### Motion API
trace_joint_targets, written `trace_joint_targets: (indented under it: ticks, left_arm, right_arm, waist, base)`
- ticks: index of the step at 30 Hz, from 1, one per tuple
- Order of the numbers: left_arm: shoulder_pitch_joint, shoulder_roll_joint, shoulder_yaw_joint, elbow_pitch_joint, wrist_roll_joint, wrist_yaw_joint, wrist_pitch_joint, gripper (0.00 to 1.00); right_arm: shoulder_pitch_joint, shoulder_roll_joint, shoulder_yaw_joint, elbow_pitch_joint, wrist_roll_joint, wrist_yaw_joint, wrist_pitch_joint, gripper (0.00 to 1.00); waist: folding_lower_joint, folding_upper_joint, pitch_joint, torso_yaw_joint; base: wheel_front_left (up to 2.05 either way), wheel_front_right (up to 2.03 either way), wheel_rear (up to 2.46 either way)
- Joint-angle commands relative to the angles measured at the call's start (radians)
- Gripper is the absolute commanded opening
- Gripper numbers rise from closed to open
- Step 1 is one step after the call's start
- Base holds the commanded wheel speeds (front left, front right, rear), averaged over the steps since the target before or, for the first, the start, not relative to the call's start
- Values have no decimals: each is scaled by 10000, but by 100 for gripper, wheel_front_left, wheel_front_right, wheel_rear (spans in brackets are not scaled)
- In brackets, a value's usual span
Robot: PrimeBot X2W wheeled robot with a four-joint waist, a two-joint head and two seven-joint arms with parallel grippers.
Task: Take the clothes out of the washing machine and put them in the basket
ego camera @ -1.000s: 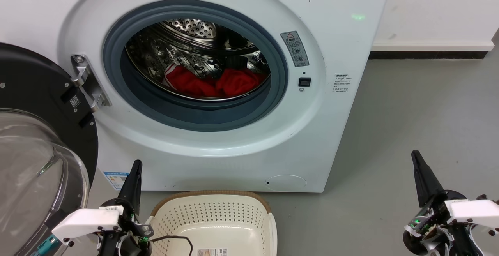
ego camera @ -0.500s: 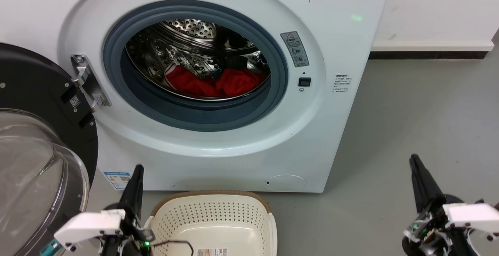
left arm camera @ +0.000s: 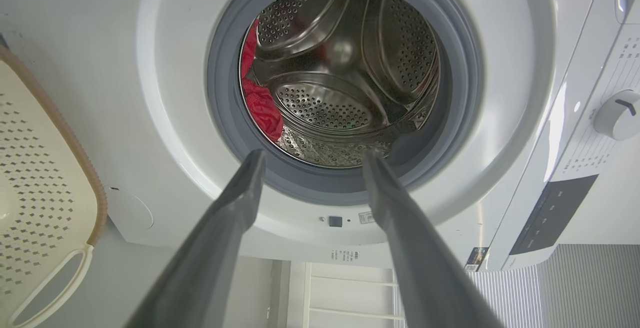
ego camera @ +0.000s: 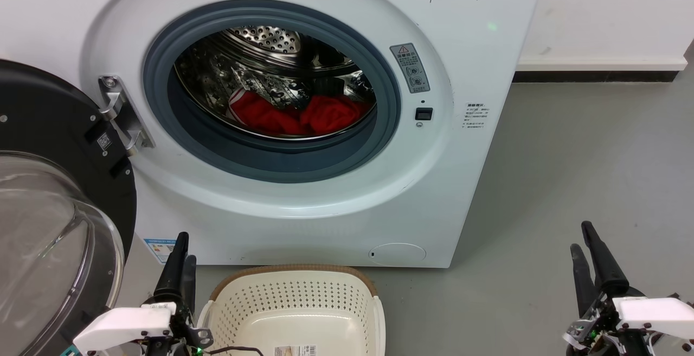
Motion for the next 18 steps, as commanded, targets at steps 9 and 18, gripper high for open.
trace_joint_targets:
  ticks: [9, 18]
  left_arm:
    - [-38, 22, 322, -241, 953, -11, -455, 100]
    - [-65, 24, 851, -672, 2297, 242, -815, 100]
  right_arm:
    - [-20, -47, -167, -247, -1295, 2, -435, 100]
    - [16, -56, -250, -679, -3850, 2, -798, 100]
  waist:
    - [0, 0, 5, -9]
    - [0, 0, 35, -18]
  base:
    - [0, 0, 0]
    - [0, 0, 0]
